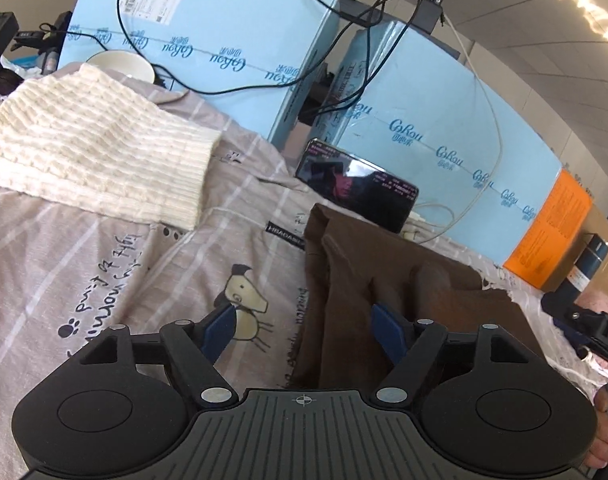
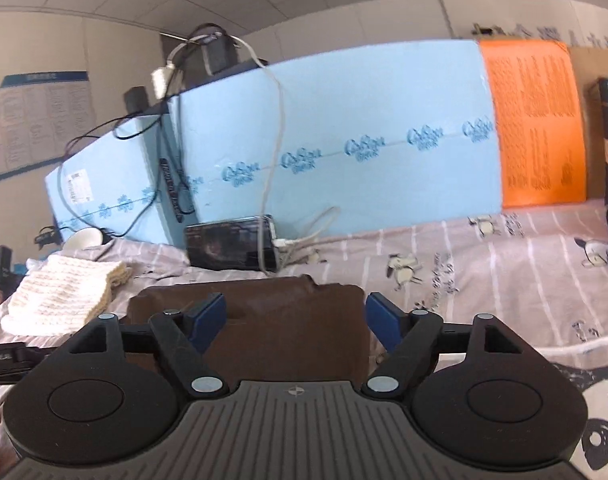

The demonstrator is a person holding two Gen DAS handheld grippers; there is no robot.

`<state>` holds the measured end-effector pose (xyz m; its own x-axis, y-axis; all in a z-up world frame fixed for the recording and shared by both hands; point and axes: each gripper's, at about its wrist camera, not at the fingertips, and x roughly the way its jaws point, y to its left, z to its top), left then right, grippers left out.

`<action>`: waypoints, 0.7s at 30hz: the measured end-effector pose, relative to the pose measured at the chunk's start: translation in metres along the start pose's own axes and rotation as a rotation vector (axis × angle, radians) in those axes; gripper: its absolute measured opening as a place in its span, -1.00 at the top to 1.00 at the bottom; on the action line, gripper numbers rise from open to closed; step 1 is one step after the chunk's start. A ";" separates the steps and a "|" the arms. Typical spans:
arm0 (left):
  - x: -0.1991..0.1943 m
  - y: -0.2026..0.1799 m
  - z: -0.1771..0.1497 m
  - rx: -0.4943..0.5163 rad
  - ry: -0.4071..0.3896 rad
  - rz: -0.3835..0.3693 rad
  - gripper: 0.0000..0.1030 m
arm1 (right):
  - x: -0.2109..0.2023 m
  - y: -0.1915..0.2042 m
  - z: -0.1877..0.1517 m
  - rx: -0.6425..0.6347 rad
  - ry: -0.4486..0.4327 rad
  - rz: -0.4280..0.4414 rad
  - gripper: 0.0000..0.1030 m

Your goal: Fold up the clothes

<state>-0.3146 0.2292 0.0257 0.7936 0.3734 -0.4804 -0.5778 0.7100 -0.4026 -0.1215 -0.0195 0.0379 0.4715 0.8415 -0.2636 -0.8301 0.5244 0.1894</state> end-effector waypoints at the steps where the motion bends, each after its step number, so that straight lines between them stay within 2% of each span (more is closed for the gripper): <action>1: 0.000 0.002 0.000 -0.007 -0.002 -0.012 -0.55 | -0.004 0.008 -0.001 -0.057 -0.003 0.076 -0.61; 4: -0.001 0.004 -0.002 -0.017 -0.005 -0.033 -0.61 | -0.016 0.036 -0.008 -0.215 0.040 0.358 -0.70; 5: -0.001 0.004 -0.002 -0.020 -0.007 -0.038 -0.62 | -0.018 0.047 -0.012 -0.269 0.062 0.408 -0.76; 6: -0.001 0.004 -0.002 -0.024 -0.007 -0.043 -0.63 | -0.017 0.060 -0.016 -0.336 0.089 0.416 -0.76; 7: -0.002 0.004 -0.002 -0.027 -0.008 -0.047 -0.64 | -0.016 0.072 -0.021 -0.398 0.116 0.412 -0.76; 9: -0.002 0.004 -0.002 -0.030 -0.009 -0.051 -0.64 | -0.005 0.089 -0.031 -0.488 0.173 0.334 -0.76; 11: -0.001 0.004 -0.002 -0.028 -0.009 -0.053 -0.65 | 0.009 0.095 -0.035 -0.511 0.240 0.270 -0.70; 16: -0.001 0.004 -0.003 -0.030 -0.010 -0.061 -0.68 | 0.027 0.076 -0.021 -0.354 0.245 0.194 -0.70; 18: -0.001 0.003 -0.003 -0.027 -0.009 -0.063 -0.70 | 0.031 0.080 -0.024 -0.368 0.251 0.138 -0.69; 19: -0.001 0.003 -0.003 -0.027 -0.009 -0.064 -0.70 | 0.034 0.083 -0.026 -0.379 0.254 0.114 -0.58; 20: -0.001 0.003 -0.003 -0.028 -0.009 -0.066 -0.70 | 0.036 0.089 -0.028 -0.403 0.259 0.103 -0.28; 21: -0.001 0.004 -0.003 -0.031 -0.010 -0.068 -0.70 | 0.038 0.093 -0.030 -0.421 0.260 0.093 -0.11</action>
<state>-0.3183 0.2296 0.0225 0.8329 0.3309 -0.4437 -0.5280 0.7154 -0.4577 -0.1902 0.0572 0.0177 0.3446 0.7938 -0.5011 -0.9384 0.3061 -0.1604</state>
